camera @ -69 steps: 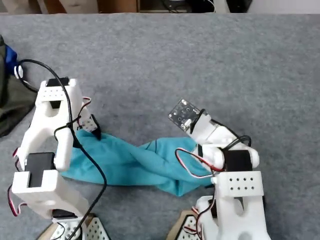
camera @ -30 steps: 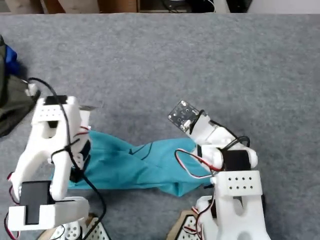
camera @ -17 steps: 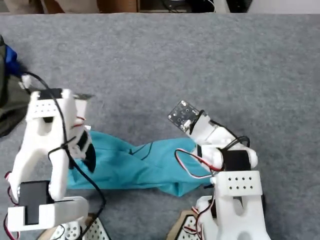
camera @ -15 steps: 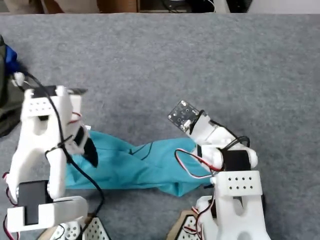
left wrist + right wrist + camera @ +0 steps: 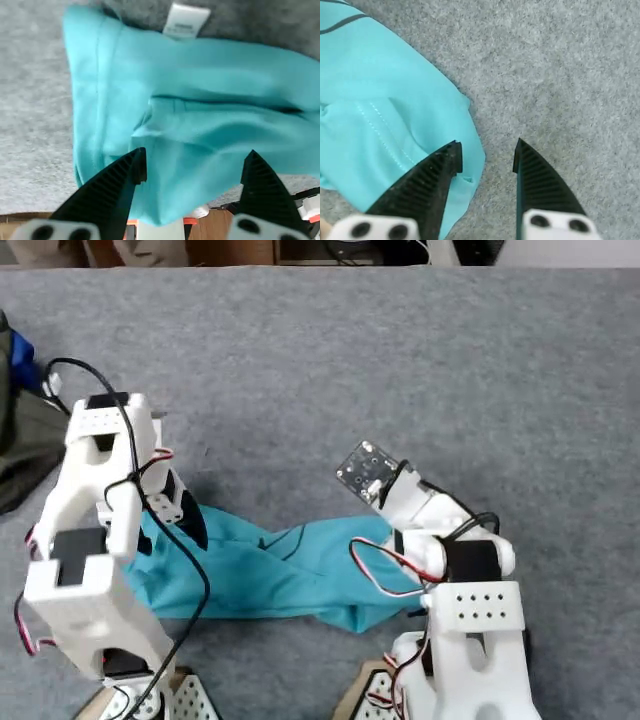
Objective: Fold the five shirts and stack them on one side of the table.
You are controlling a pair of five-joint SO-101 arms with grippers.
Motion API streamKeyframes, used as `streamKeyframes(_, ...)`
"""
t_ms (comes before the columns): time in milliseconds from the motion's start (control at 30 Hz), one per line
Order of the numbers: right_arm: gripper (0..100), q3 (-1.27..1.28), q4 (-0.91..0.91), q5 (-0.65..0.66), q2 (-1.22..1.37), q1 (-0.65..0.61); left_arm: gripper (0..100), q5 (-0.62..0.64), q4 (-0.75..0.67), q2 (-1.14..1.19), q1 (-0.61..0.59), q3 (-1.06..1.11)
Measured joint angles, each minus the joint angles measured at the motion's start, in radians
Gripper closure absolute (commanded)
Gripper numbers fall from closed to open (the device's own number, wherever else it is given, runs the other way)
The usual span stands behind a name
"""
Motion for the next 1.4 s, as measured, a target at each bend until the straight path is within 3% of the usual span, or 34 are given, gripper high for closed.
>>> streamKeyframes(367, 81.1, 0.0, 0.0, 0.0, 0.0, 0.0, 70, 0.069, 0.0, 0.141, -0.025, -0.107)
streamKeyframes(667, 81.1, 0.0, -0.003, 0.0, 0.0, 0.0, 92, 0.069, -0.037, 0.204, -0.025, -0.112)
streamKeyframes(800, 81.1, 0.0, -0.003, 0.0, 0.0, 0.0, 97, 0.069, -0.038, 0.204, -0.023, -0.117)
streamKeyframes(1100, 81.1, 0.0, -0.003, 0.0, 0.0, 0.0, 98, 0.117, -0.044, 0.206, -0.023, -0.204)
streamKeyframes(1400, 81.1, -0.015, -0.003, -0.026, 0.0, 0.005, 98, 0.152, 0.083, 0.206, 0.032, -0.514)
